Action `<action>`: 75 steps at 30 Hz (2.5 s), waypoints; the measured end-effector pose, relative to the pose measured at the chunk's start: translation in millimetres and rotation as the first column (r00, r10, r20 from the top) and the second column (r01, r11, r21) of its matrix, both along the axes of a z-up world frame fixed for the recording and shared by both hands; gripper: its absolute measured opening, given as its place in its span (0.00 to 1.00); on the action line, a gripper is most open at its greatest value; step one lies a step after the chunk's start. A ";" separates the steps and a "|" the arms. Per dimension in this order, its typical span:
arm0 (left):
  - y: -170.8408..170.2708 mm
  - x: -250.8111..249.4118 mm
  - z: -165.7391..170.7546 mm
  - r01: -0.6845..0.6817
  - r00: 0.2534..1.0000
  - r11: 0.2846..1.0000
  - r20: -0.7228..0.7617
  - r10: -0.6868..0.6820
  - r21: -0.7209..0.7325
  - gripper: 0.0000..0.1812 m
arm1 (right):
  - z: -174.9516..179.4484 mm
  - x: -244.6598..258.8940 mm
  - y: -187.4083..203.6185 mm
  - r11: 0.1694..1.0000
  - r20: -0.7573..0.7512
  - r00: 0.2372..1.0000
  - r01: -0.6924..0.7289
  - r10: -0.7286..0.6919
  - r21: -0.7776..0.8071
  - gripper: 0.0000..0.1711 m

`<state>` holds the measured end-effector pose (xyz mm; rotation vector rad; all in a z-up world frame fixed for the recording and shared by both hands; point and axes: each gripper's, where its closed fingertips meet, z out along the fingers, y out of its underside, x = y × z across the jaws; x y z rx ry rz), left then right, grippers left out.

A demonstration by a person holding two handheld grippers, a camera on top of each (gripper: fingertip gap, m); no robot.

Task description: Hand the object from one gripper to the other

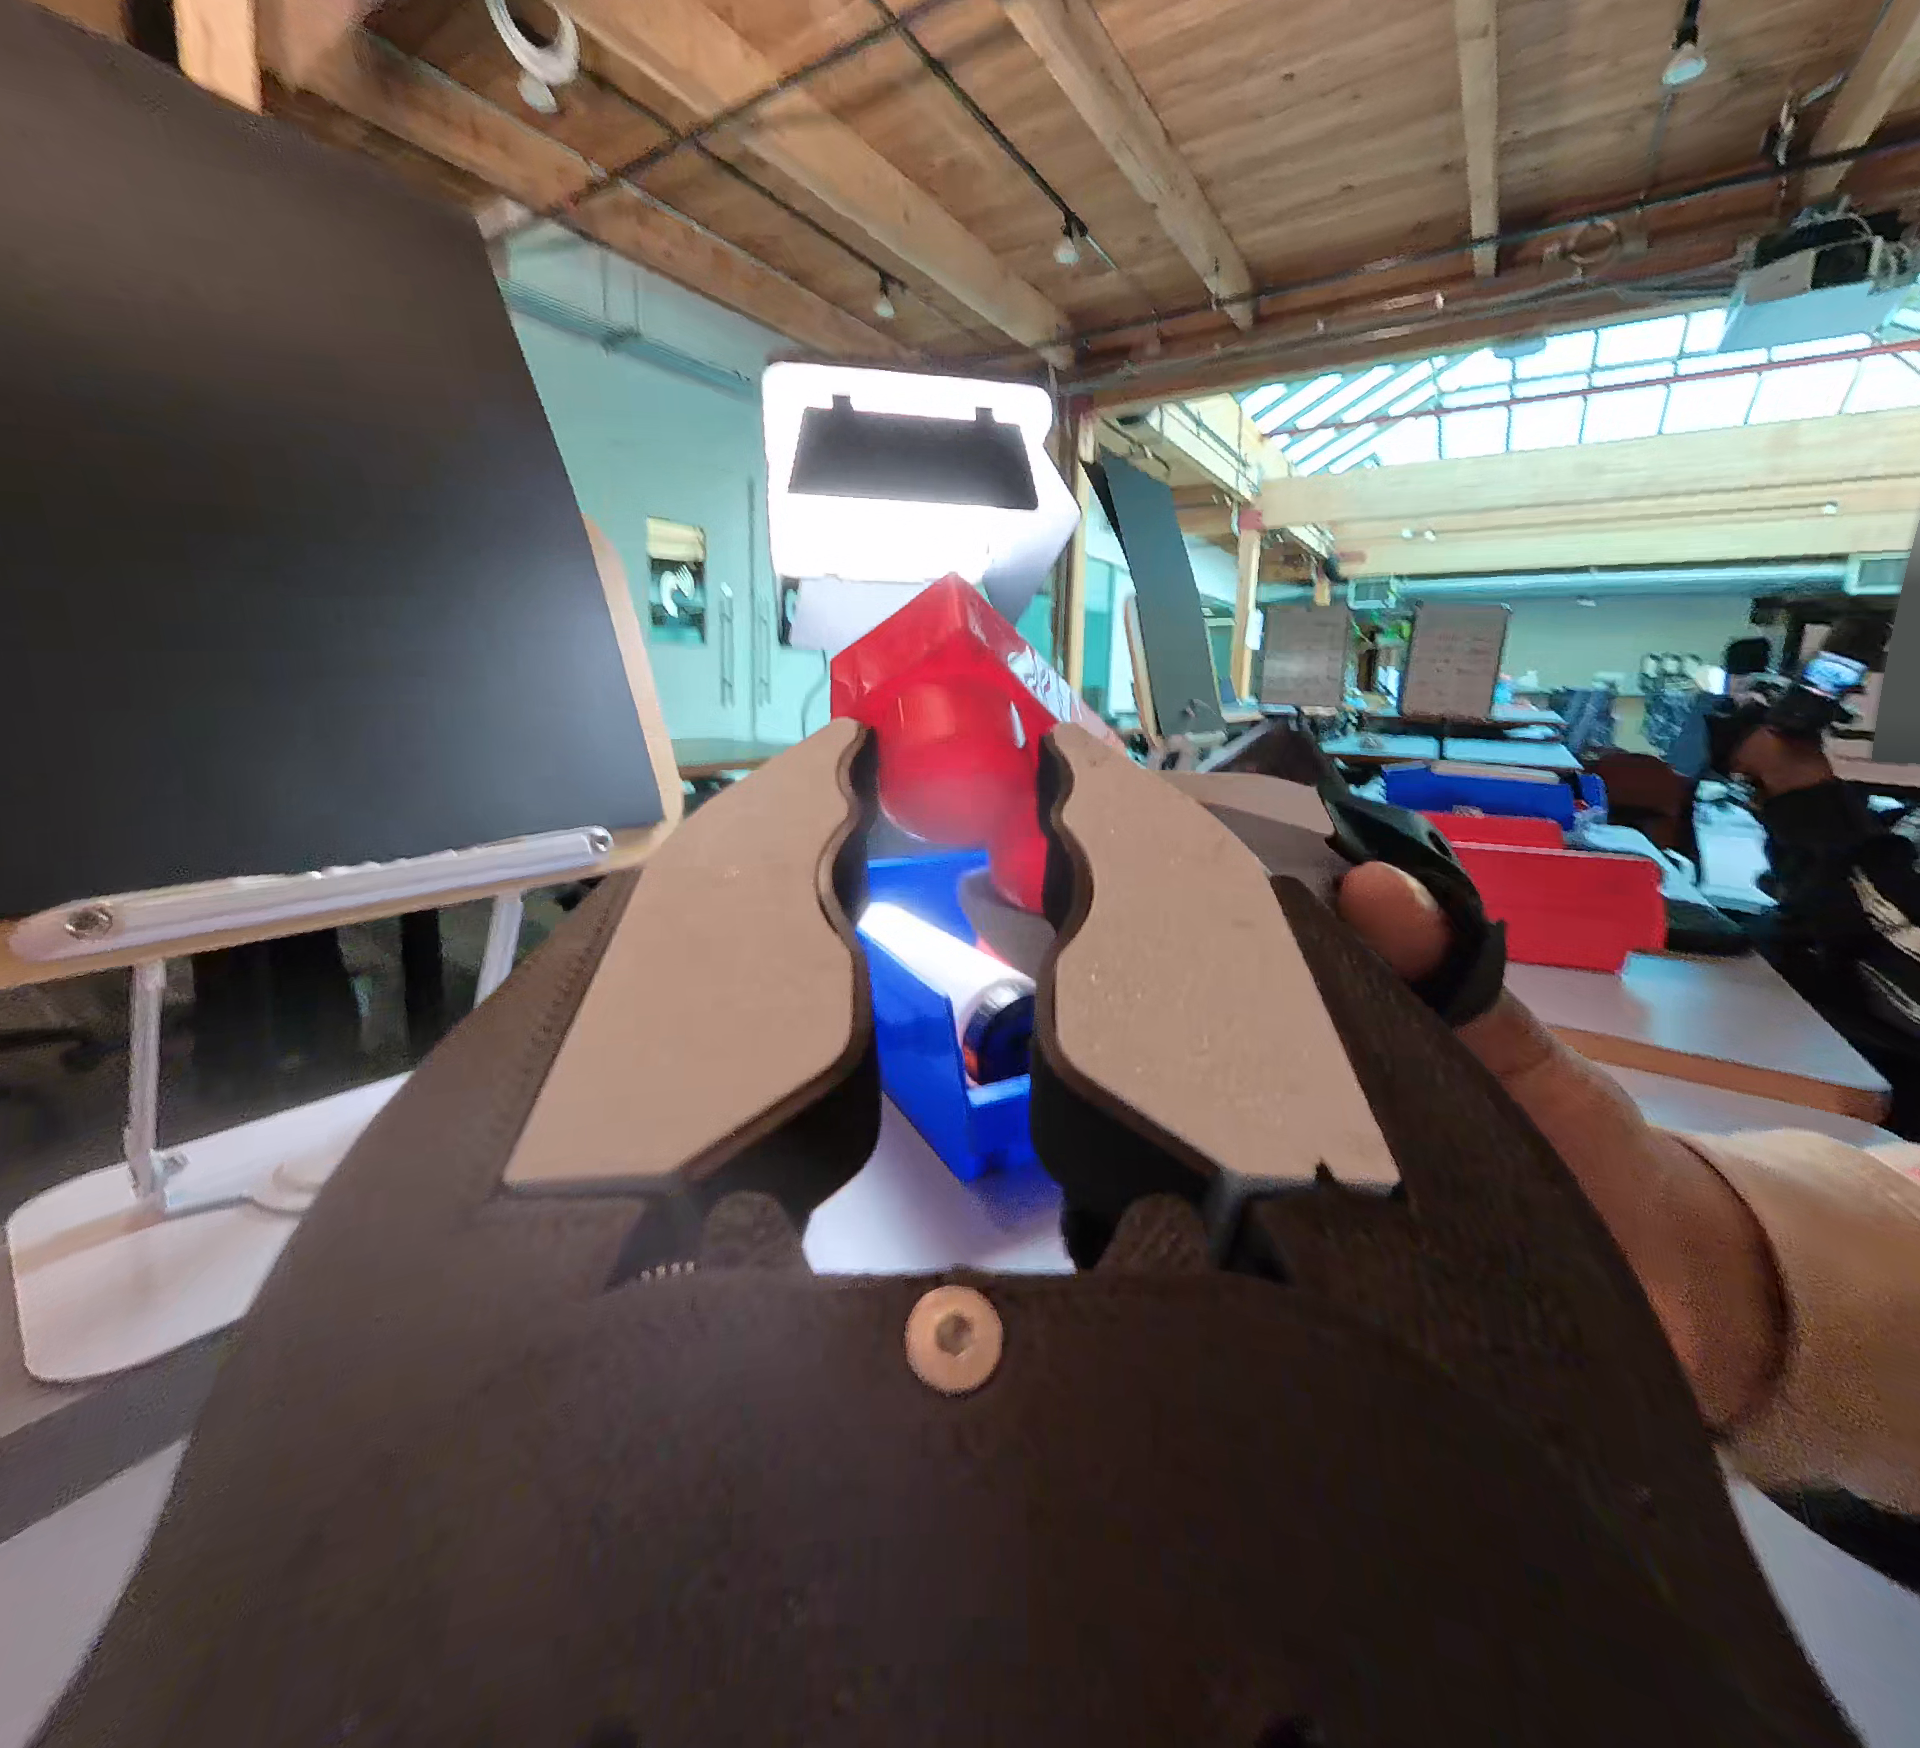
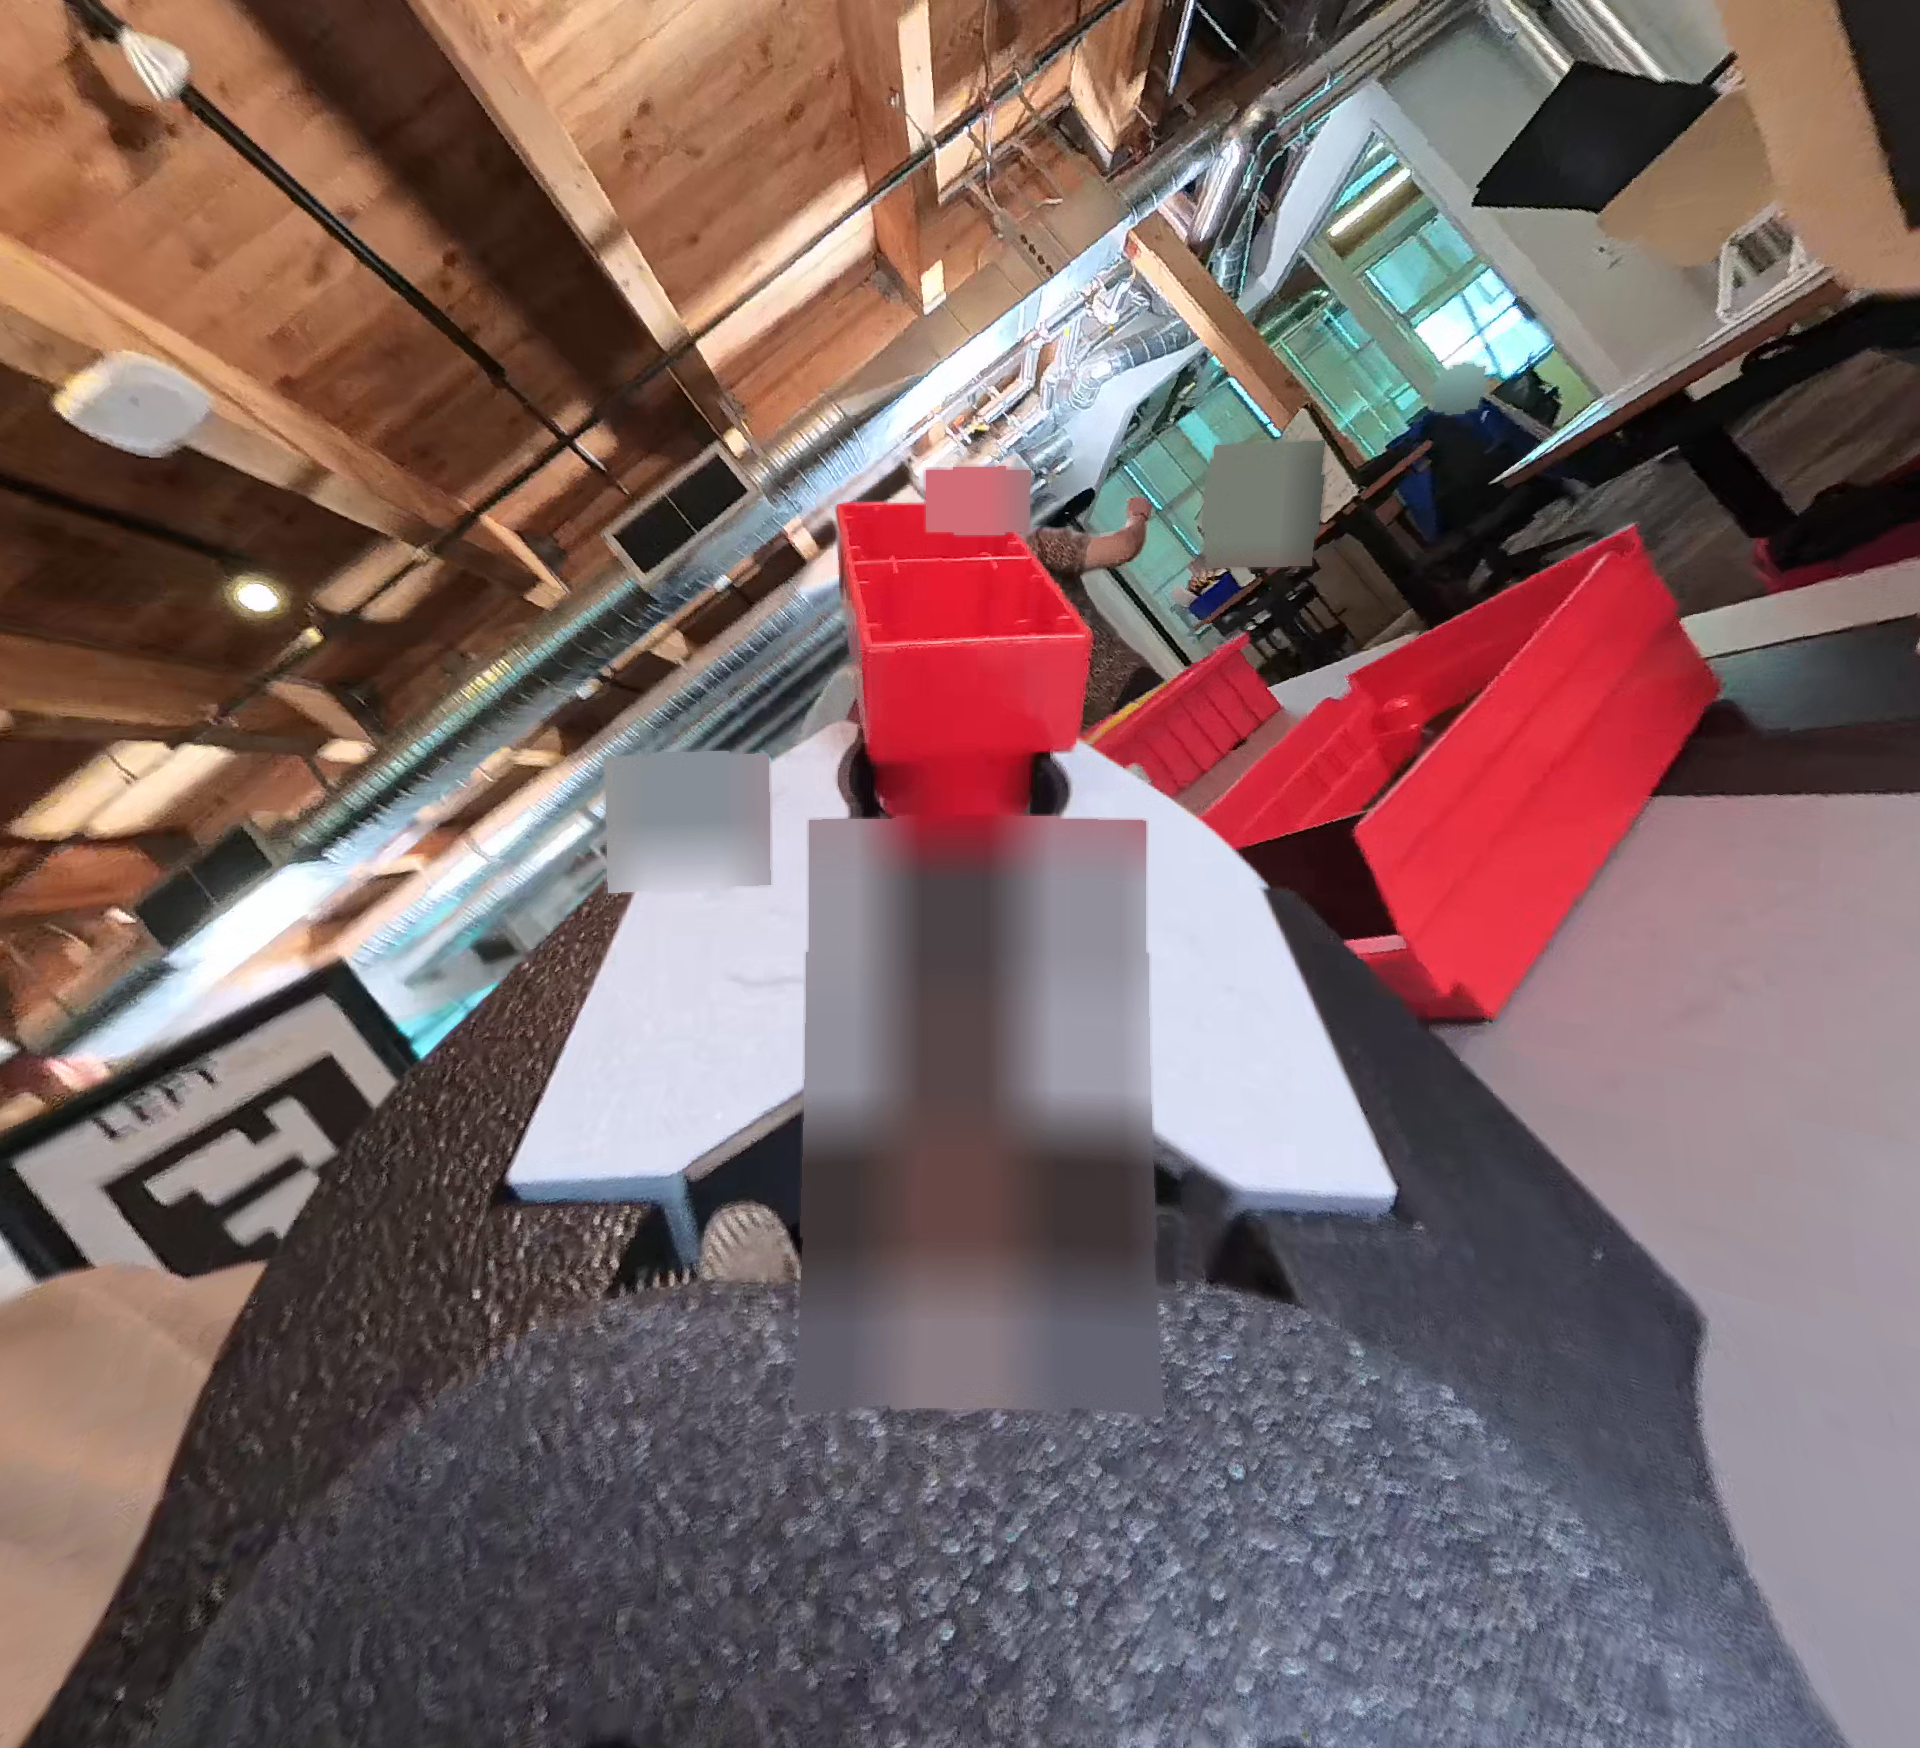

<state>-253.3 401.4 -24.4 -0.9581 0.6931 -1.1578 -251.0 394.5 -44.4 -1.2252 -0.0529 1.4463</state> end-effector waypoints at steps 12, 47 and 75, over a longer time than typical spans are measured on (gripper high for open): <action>44.7 -1.8 -26.8 0.039 0.963 0.932 -0.235 -0.131 -0.360 0.21 | -24.5 87.1 31.8 0.631 0.609 0.169 0.169 -0.775 0.757 0.16; 73.1 -10.6 -51.8 0.293 0.939 0.697 0.058 -0.340 -0.654 0.23 | -104.5 25.9 45.5 0.727 0.729 -0.010 -0.072 -0.685 0.682 0.26; 1.4 6.3 -53.0 0.399 0.735 0.716 -0.267 -0.623 -0.574 0.26 | -50.7 23.1 17.6 0.645 0.638 -0.092 -0.150 -0.764 0.750 0.47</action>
